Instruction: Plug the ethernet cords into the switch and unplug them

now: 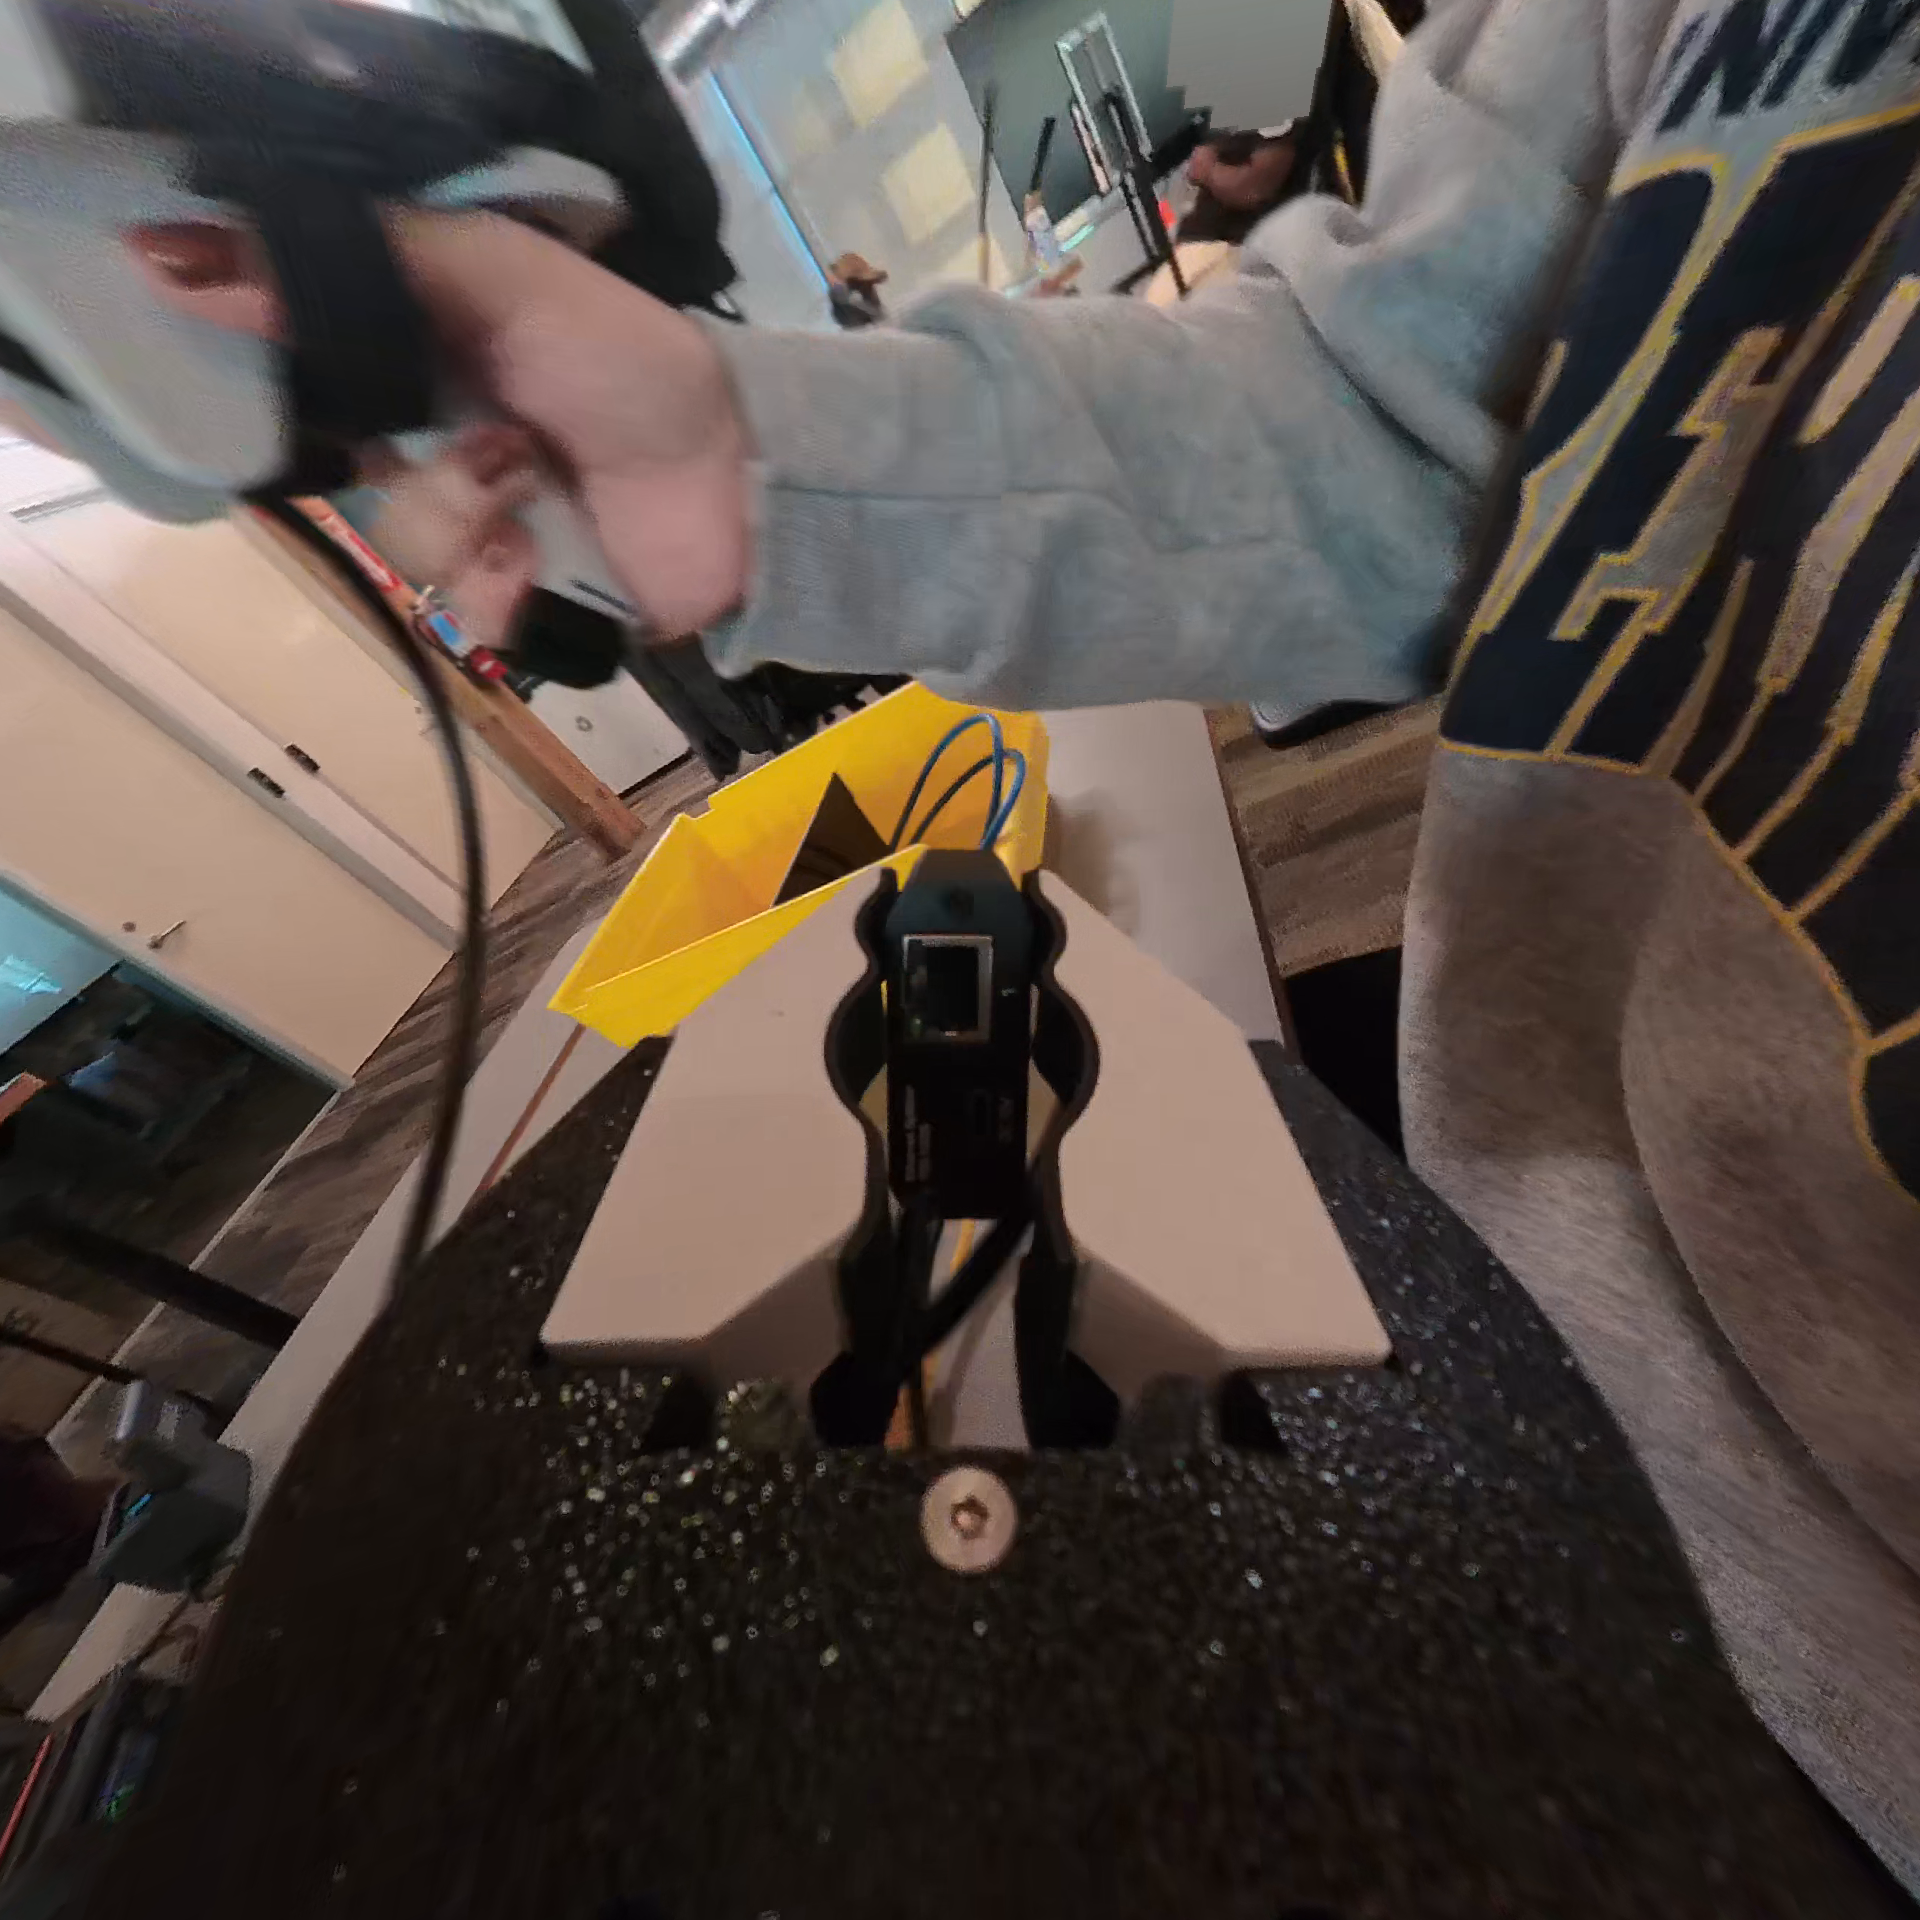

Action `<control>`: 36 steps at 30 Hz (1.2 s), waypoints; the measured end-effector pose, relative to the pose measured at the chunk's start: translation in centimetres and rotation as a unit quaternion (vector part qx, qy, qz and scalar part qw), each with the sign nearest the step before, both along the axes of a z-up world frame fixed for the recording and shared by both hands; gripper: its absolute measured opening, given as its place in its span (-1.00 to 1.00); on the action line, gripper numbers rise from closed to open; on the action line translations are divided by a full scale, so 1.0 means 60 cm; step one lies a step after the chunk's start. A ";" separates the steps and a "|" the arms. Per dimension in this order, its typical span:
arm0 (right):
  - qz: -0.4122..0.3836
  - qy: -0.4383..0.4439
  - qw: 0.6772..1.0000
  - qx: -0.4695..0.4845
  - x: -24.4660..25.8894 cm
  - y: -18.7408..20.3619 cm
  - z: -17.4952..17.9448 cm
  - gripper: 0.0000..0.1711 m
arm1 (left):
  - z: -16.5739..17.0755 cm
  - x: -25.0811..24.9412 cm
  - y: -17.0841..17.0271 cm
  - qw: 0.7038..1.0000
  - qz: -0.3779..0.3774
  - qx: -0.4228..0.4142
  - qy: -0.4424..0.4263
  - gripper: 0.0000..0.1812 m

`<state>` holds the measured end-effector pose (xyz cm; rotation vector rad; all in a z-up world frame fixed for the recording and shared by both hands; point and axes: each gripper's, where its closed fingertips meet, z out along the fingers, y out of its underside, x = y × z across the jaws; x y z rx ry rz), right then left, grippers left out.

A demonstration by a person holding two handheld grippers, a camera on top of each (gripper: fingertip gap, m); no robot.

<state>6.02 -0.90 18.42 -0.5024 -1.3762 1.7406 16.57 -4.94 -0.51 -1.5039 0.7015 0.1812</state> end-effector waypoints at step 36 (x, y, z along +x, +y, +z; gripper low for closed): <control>-0.434 0.116 0.888 0.098 0.169 0.430 0.121 -0.87 | -0.081 -0.120 0.015 0.983 0.168 -0.028 0.064 -0.77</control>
